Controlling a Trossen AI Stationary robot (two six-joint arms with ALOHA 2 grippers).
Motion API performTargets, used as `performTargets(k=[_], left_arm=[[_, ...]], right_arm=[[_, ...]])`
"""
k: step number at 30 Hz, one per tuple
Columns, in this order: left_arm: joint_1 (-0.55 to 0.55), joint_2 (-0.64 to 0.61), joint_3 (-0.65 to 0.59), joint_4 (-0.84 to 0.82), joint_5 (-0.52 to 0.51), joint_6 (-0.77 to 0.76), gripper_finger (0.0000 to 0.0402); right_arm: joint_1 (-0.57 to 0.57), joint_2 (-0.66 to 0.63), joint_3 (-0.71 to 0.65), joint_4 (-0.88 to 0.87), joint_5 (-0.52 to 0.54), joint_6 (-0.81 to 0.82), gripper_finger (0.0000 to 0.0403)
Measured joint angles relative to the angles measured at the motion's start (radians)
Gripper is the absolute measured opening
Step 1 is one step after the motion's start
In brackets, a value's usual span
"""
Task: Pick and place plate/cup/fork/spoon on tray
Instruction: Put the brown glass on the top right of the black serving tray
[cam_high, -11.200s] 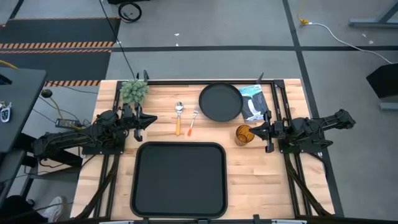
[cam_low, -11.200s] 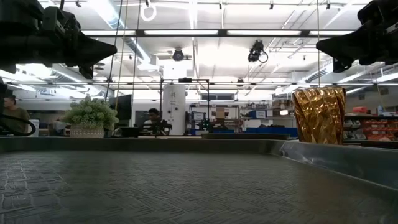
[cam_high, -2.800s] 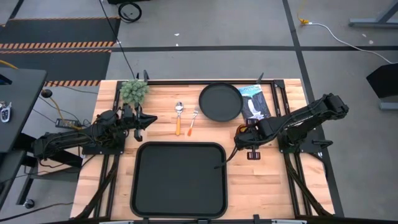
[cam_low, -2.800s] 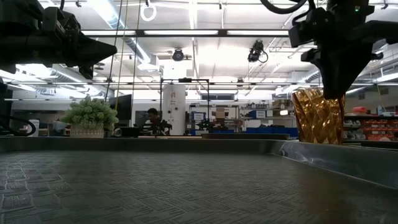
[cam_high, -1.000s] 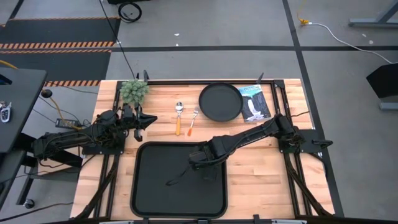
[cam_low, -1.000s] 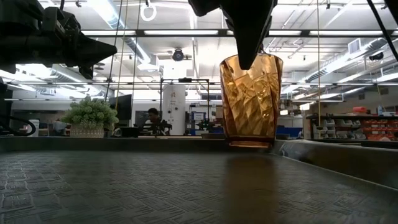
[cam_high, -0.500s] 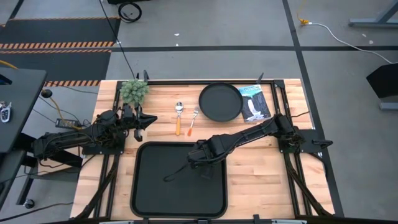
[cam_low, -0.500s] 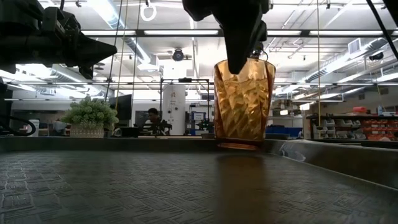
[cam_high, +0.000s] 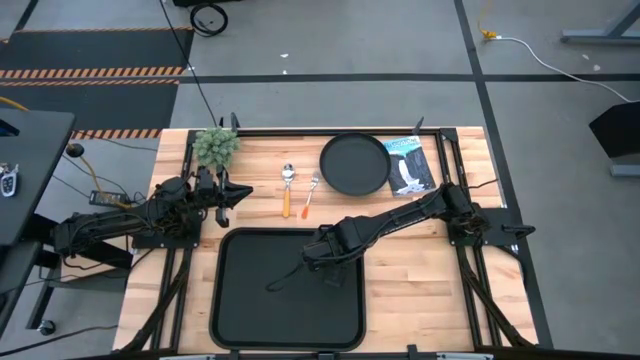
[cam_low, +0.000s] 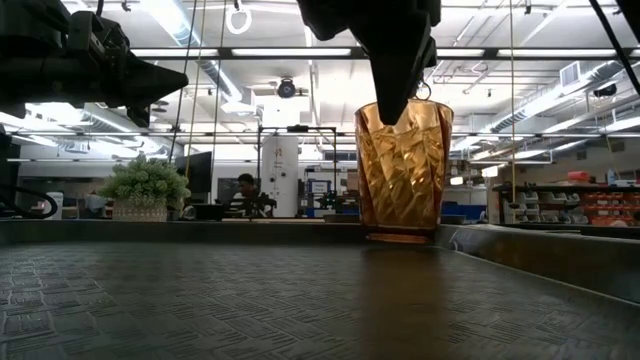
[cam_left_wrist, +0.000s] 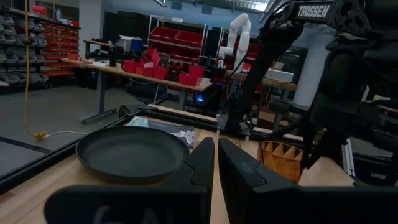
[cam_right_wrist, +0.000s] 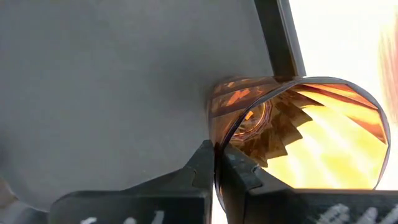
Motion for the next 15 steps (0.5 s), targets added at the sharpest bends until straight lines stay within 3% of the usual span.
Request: performTargets(k=[15], left_arm=[[0.0, 0.0, 0.0, 0.0, 0.0, 0.0, 0.003]], right_arm=[[0.0, 0.0, 0.0, -0.002, -0.023, 0.0, 0.0079]])
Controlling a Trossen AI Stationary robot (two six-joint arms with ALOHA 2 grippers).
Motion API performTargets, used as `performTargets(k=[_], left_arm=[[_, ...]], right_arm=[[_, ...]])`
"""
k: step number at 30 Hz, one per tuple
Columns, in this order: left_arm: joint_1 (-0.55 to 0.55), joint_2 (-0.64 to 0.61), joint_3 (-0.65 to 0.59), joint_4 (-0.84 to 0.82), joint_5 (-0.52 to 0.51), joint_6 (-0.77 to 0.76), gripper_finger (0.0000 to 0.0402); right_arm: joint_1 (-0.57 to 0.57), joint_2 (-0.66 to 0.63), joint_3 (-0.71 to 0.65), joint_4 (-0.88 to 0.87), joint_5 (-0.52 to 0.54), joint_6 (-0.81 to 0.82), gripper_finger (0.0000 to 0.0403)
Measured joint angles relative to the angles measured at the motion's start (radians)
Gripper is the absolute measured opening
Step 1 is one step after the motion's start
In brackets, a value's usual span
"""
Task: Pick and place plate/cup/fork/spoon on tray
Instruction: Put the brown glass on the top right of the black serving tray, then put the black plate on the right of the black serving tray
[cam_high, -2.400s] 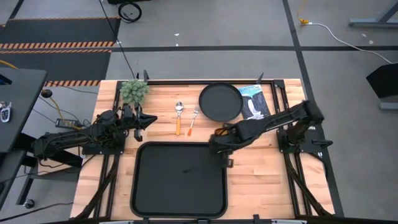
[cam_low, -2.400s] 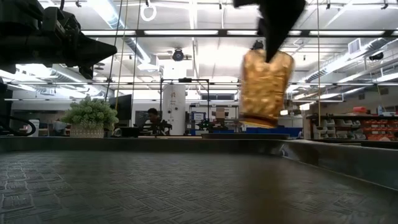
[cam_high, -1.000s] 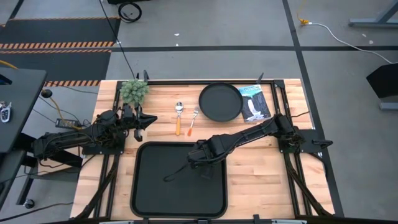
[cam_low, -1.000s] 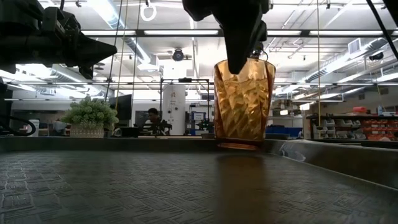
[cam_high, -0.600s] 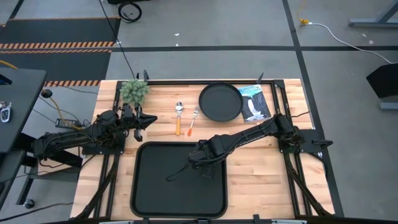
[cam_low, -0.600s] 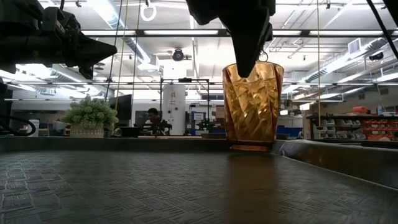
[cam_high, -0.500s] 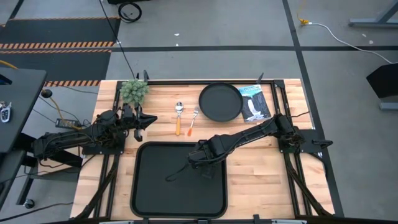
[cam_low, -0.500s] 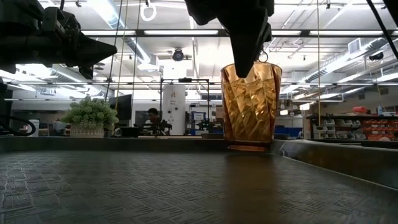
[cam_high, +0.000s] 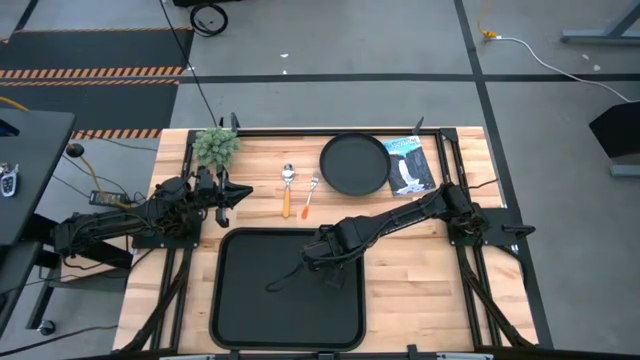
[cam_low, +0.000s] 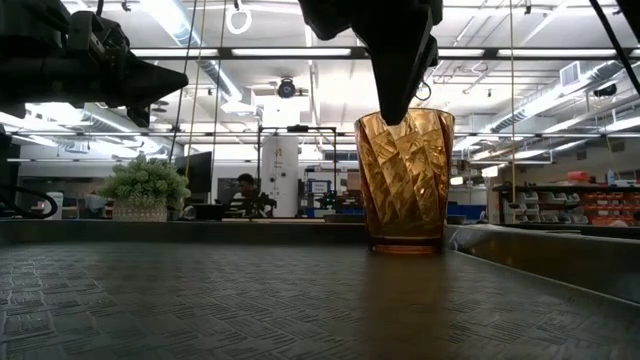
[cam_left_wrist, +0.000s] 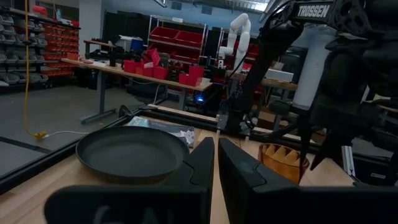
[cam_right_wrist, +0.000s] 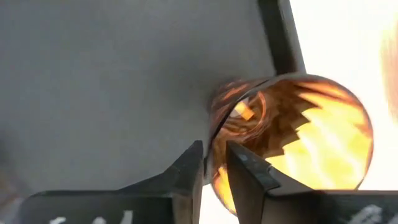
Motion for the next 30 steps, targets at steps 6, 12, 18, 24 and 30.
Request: performTargets(k=[6, 12, 18, 24, 30], left_arm=[[0.0, 0.0, 0.0, 0.0, 0.0, 0.0, 0.0029], [0.0, 0.0, 0.0, 0.0, 0.0, 0.0, 0.0029], [0.0, 0.0, 0.0, 0.0, 0.0, 0.0, 0.0029], [0.0, 0.0, 0.0, 0.0, 0.0, 0.0, 0.003], [0.0, 0.0, 0.0, -0.002, 0.0, 0.0, 0.003]], right_arm=[[-0.001, 0.0, 0.042, -0.011, -0.036, 0.0, 0.0082], [-0.001, 0.0, 0.125, -0.077, 0.013, -0.024, 0.0083], [-0.013, -0.001, 0.2, -0.154, 0.206, -0.12, 0.0082], [-0.086, -0.019, 0.208, -0.212, 0.261, -0.185, 0.008], [-0.15, -0.029, 0.203, -0.222, 0.298, -0.262, 0.0071]])
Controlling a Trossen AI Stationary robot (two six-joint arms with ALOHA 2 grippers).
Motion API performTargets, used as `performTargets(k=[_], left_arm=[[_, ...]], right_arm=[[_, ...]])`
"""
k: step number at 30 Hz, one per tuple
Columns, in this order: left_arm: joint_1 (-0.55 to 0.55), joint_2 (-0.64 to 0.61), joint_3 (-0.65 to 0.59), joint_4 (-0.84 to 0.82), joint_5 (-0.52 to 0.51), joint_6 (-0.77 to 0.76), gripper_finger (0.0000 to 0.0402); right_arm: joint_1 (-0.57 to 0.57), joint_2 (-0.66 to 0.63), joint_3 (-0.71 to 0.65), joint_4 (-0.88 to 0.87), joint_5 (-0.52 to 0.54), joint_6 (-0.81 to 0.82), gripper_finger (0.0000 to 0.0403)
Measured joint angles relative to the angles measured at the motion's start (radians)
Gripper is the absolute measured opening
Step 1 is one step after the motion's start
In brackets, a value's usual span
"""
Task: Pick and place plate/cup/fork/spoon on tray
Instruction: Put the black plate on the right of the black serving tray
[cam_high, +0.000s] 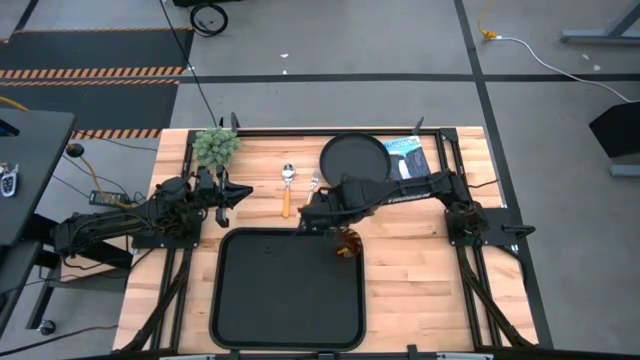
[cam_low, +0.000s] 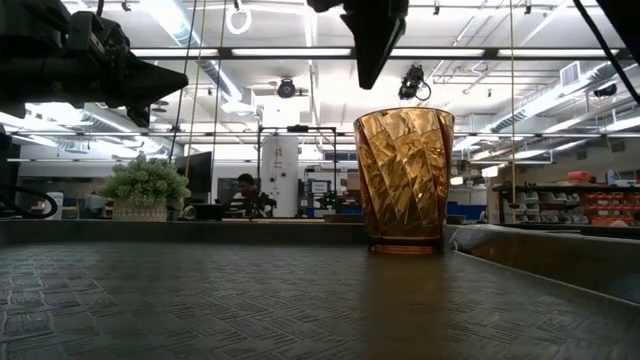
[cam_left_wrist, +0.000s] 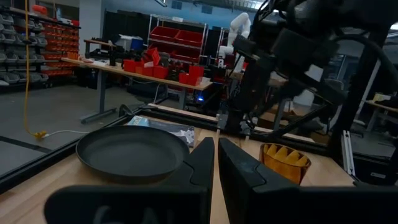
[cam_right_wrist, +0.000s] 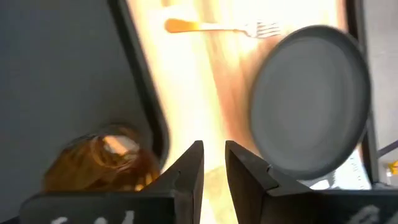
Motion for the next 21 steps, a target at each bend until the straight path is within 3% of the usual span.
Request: performTargets(k=[5, 9, 13, 21], left_arm=[[0.0, 0.0, 0.0, 0.002, 0.0, 0.0, 0.003], [0.0, 0.0, 0.0, 0.001, 0.0, 0.0, 0.0029], [0.0, 0.0, 0.0, 0.002, 0.0, 0.0, 0.0029], [0.0, 0.0, 0.0, 0.001, 0.0, 0.0, 0.003]], right_arm=[[-0.051, -0.011, -0.018, 0.004, 0.011, -0.055, 0.0065], [-0.088, -0.058, -0.114, 0.006, 0.009, -0.061, 0.0058], [-0.118, -0.176, -0.306, 0.102, 0.008, -0.056, 0.0051], [-0.182, -0.439, -0.767, 0.516, -0.032, -0.122, 0.0047]])
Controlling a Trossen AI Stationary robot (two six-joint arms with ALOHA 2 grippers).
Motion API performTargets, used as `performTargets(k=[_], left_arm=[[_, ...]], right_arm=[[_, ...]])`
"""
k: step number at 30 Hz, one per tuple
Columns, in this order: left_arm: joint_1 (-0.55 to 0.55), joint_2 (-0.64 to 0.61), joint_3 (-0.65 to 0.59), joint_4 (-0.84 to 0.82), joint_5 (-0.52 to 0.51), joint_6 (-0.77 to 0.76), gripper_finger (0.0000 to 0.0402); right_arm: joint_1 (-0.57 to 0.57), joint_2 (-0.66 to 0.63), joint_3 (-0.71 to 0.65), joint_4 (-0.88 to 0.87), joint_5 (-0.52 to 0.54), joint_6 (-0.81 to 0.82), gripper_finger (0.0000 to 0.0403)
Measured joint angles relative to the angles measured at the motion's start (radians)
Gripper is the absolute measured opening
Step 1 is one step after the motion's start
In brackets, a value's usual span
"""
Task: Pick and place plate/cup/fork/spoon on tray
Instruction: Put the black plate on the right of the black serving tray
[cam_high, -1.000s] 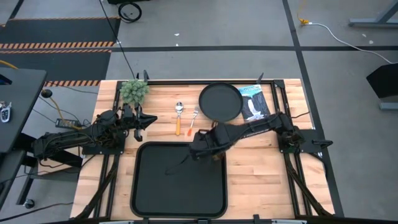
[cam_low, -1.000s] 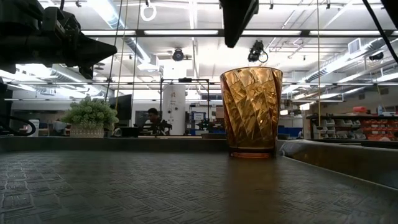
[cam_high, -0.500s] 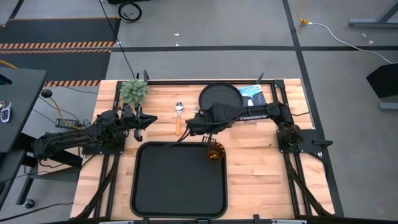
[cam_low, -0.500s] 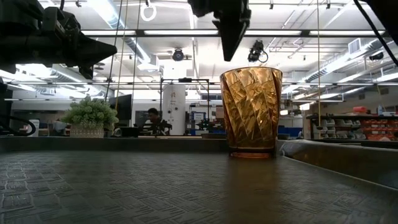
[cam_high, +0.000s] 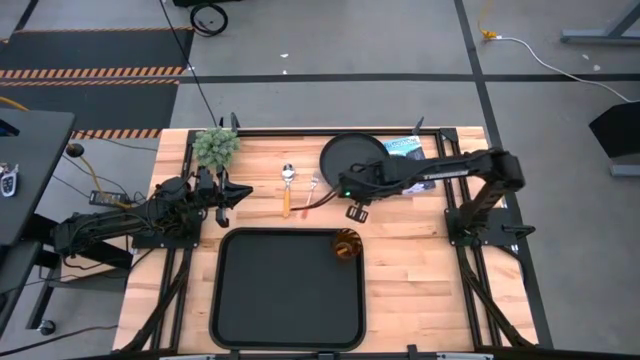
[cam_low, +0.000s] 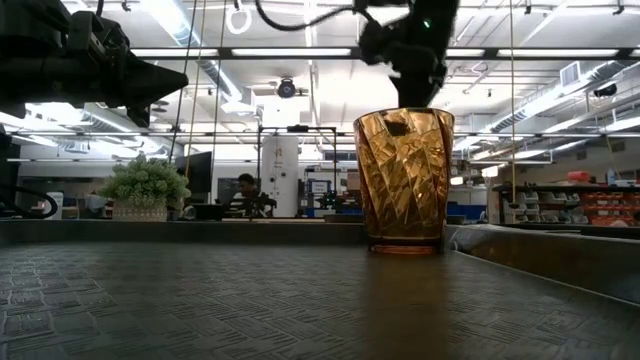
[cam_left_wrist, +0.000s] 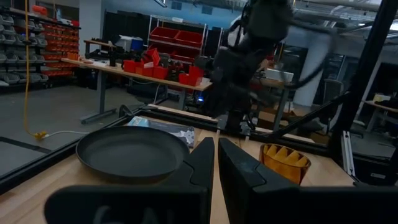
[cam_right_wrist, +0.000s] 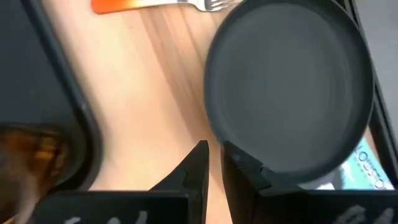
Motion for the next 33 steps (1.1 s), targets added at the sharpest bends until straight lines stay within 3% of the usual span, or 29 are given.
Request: performTargets(k=[10, 21, 33], left_arm=[[0.0, 0.0, 0.0, 0.0, 0.0, 0.0, 0.003], [0.0, 0.0, 0.0, 0.0, 0.0, 0.0, 0.003], [0.0, 0.0, 0.0, 0.0, 0.0, 0.0, 0.0029]], right_arm=[[-0.082, -0.055, -0.288, 0.171, -0.067, -0.135, 0.0062], [-0.174, -0.051, -0.373, 0.107, -0.07, -0.271, 0.0143], [-0.207, -0.051, -0.455, 0.27, 0.047, -0.576, 0.0149]])
